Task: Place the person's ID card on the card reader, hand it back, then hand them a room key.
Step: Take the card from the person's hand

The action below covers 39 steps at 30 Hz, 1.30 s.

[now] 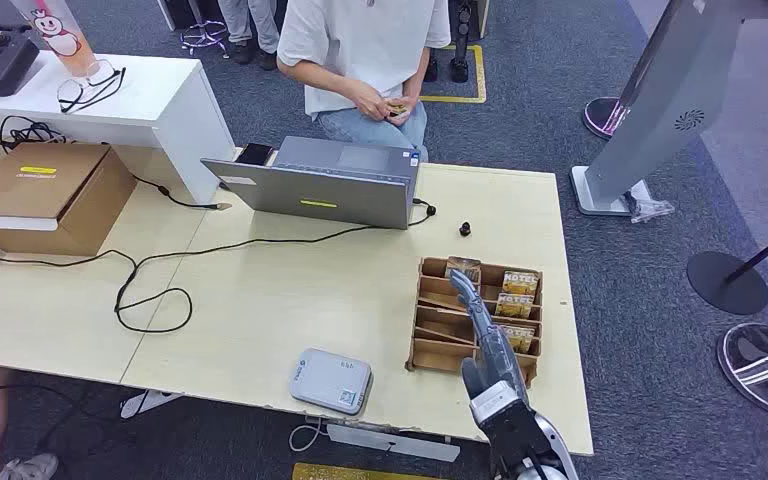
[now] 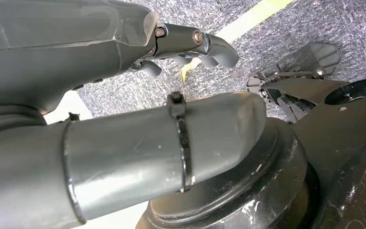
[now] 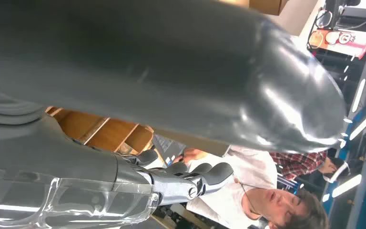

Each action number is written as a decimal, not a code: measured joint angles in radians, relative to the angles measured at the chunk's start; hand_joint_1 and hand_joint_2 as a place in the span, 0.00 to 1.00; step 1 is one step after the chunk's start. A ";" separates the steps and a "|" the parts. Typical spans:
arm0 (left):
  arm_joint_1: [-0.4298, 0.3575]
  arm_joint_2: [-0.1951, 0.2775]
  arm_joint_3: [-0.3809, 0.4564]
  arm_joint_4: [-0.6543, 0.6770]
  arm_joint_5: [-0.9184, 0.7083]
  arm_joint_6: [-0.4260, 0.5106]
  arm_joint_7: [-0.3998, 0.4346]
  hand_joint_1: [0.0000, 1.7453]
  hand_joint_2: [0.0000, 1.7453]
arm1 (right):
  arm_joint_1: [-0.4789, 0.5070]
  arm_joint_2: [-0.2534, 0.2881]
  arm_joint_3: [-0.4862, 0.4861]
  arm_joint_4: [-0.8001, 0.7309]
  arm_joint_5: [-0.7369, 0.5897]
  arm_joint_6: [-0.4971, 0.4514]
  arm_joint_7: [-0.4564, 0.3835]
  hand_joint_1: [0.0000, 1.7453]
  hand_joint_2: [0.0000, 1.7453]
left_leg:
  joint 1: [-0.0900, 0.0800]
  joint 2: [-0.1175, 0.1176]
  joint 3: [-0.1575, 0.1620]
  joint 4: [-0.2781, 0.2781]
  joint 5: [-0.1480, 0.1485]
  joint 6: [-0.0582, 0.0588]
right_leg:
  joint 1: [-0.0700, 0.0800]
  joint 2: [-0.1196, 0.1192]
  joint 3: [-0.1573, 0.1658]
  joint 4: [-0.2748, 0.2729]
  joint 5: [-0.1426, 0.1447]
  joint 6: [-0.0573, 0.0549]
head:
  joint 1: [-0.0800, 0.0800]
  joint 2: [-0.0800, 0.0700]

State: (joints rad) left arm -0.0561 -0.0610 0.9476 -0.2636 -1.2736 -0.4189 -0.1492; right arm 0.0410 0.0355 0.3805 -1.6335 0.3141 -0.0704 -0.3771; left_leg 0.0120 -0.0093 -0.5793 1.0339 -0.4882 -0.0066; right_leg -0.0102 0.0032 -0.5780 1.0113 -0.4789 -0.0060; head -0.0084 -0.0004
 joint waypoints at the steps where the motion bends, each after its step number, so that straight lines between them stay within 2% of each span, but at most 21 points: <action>1: 0.000 0.000 0.000 0.000 0.000 0.000 0.000 0.00 0.00 | 0.000 0.000 0.000 0.000 0.001 -0.001 0.000 0.00 0.00 | 0.000 0.000 0.000 0.000 0.000 0.000 | 0.000 0.000 0.000 0.000 0.000 0.000 | 0.000 0.000; 23: 0.001 0.000 -0.006 0.000 0.005 0.003 -0.001 0.00 0.00 | 0.000 0.000 0.001 -0.008 0.016 -0.008 -0.001 0.00 0.00 | 0.000 0.000 0.000 0.000 0.000 0.000 | 0.000 0.000 0.000 0.000 0.000 0.000 | 0.000 0.000; 34: 0.002 -0.002 -0.007 -0.003 0.011 -0.003 0.000 0.00 0.00 | -0.011 0.000 0.003 -0.018 0.133 -0.071 -0.003 0.00 0.00 | 0.000 0.000 0.000 0.000 0.000 0.000 | 0.000 0.000 0.000 0.000 0.000 0.000 | 0.000 0.000; 39: 0.002 -0.002 -0.013 -0.008 0.010 -0.004 0.001 0.00 0.00 | -0.032 0.000 0.010 -0.019 0.217 -0.128 -0.009 0.00 0.00 | 0.000 0.000 0.000 0.000 0.000 0.000 | 0.000 0.000 0.000 0.000 0.000 0.000 | 0.000 0.000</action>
State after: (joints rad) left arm -0.0538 -0.0634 0.9342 -0.2712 -1.2631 -0.4232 -0.1486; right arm 0.0087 0.0355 0.3908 -1.6529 0.5308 -0.1985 -0.3857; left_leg 0.0120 -0.0093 -0.5793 1.0339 -0.4881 -0.0066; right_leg -0.0102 0.0033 -0.5780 1.0113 -0.4789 -0.0060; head -0.0085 -0.0004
